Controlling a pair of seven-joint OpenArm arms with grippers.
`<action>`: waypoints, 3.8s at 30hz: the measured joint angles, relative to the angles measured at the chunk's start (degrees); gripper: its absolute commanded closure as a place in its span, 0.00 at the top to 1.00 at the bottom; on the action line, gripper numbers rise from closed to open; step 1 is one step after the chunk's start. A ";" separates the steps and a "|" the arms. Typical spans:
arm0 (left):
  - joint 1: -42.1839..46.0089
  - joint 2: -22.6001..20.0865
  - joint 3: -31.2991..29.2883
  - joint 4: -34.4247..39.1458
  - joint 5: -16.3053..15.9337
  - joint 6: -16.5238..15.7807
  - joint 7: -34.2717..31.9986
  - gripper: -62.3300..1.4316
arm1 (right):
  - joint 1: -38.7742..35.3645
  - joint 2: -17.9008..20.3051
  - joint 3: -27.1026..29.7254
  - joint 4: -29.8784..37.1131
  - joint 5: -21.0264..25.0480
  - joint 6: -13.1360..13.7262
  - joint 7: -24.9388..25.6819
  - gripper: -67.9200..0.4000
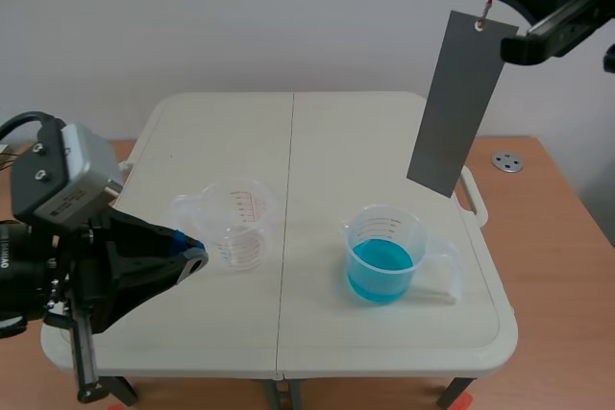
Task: Hold the metal plate by the orange handle, dip it into the blue solution, take it out and point at it, then put the plate back in the beaker on the left.
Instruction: 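Point at the plate with the left hand, then lower the plate into the blue solution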
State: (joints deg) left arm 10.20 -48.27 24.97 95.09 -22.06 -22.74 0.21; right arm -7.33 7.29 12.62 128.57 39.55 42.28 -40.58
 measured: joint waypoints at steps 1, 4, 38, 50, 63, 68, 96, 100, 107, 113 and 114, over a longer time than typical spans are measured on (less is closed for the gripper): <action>-1.97 0.70 1.44 -1.05 0.46 0.00 0.00 0.07 | 0.00 0.00 -0.74 -0.02 0.04 0.00 -0.02 0.02; -7.48 3.56 4.55 -3.65 2.23 0.00 0.39 0.07 | 0.00 0.00 -2.03 -0.90 0.17 0.02 0.00 0.02; -27.19 28.04 17.03 -18.71 17.73 -2.43 0.37 0.07 | 0.00 0.00 -4.83 -4.74 0.15 0.00 0.02 0.02; -27.04 28.09 17.03 -18.71 19.28 -2.60 2.14 0.07 | 0.00 0.00 -4.83 -4.74 0.15 0.00 0.02 0.02; -26.69 28.09 17.03 -18.71 20.55 -2.62 2.14 0.07 | 0.00 0.00 -4.83 -4.74 0.15 0.00 0.02 0.02; -26.69 28.09 17.03 -18.71 20.55 -2.62 2.14 0.07 | 0.00 0.00 -4.83 -4.74 0.15 0.00 0.02 0.02; 12.09 -2.62 -9.60 -2.36 7.56 5.60 -12.55 0.07 | 0.00 0.00 -4.83 -4.74 0.15 0.00 0.02 0.02; 21.62 -2.99 -17.00 -2.36 7.02 5.60 -12.72 0.07 | 0.00 0.00 -4.83 -4.81 0.15 0.00 0.85 0.02; 34.73 -1.18 -25.00 -2.36 6.91 5.60 -13.35 0.07 | 0.00 0.00 -4.83 -9.33 0.17 0.00 1.68 0.02; 42.07 1.31 -28.33 -2.36 6.80 5.62 -13.33 0.07 | 0.00 0.00 -4.90 -12.85 0.35 0.00 2.78 0.02; 43.30 1.57 -28.59 -2.36 6.80 5.62 -13.33 0.07 | 0.00 0.00 -4.94 -13.29 0.39 0.00 2.78 0.02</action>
State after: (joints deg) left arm 53.49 -46.70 -3.62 92.73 -15.27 -17.12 -13.13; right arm -7.33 7.29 7.68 115.28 39.94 42.28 -37.80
